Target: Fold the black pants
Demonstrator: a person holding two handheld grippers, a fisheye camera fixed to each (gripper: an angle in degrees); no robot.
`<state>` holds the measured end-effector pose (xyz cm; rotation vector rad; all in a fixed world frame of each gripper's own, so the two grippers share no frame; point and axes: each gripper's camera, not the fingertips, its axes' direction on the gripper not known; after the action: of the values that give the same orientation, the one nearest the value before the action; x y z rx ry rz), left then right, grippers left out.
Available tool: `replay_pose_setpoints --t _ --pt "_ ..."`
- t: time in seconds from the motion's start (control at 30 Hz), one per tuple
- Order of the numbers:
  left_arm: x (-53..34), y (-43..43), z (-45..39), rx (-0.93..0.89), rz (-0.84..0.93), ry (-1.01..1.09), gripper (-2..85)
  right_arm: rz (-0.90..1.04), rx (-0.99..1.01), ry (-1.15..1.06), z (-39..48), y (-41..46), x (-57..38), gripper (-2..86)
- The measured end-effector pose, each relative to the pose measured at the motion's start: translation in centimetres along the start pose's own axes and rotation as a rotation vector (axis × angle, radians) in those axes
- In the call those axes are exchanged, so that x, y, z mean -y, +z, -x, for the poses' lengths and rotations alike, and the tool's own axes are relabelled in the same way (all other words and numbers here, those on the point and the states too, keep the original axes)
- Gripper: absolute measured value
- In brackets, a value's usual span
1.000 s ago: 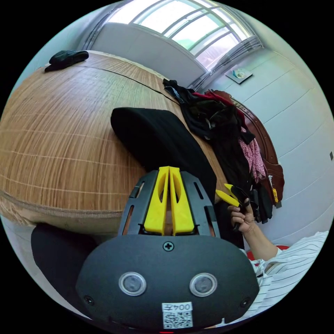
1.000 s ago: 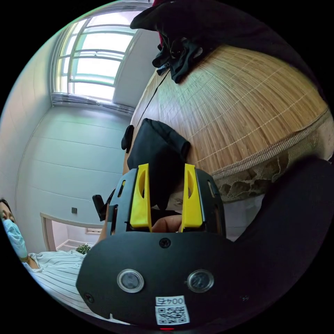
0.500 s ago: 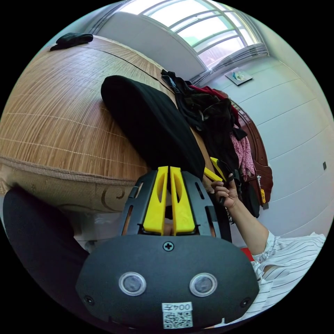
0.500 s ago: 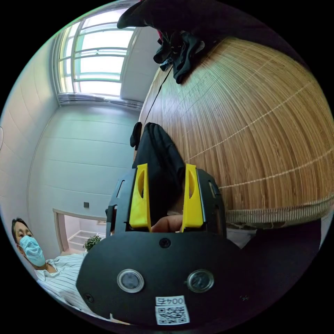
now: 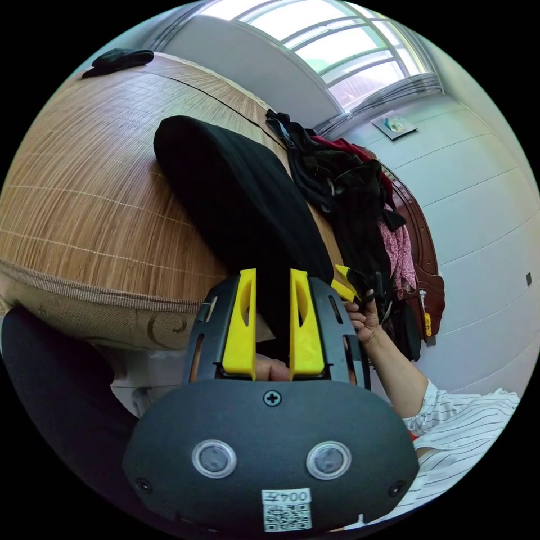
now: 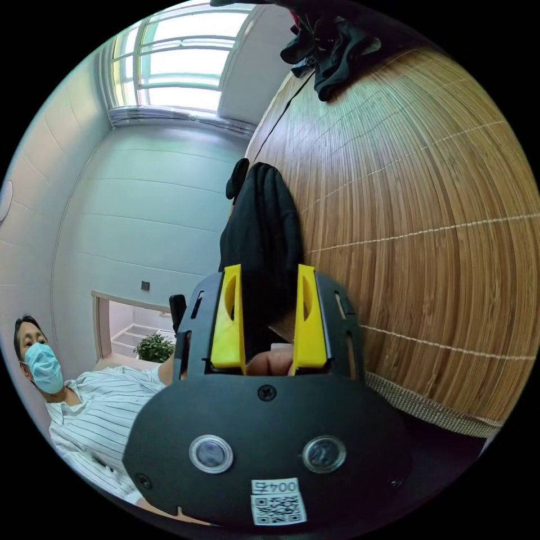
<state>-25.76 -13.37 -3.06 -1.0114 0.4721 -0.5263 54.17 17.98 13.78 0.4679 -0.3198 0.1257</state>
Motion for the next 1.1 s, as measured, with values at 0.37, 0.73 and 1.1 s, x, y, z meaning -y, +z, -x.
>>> replay_pose_setpoints --t 0.37,0.73,1.1 --pt "0.6 -3.9 2.5 0.096 -0.078 -0.03 8.1 -0.003 -0.116 -0.014 4.4 4.8 -6.6 8.6" --pt "2.8 -4.0 -2.3 0.096 -0.086 0.119 8.1 -0.039 0.035 0.058 0.4 0.2 -0.2 16.4" --pt "1.2 -7.6 1.1 0.072 -0.095 -0.028 9.8 0.132 0.045 0.018 -1.0 3.6 0.6 18.0"
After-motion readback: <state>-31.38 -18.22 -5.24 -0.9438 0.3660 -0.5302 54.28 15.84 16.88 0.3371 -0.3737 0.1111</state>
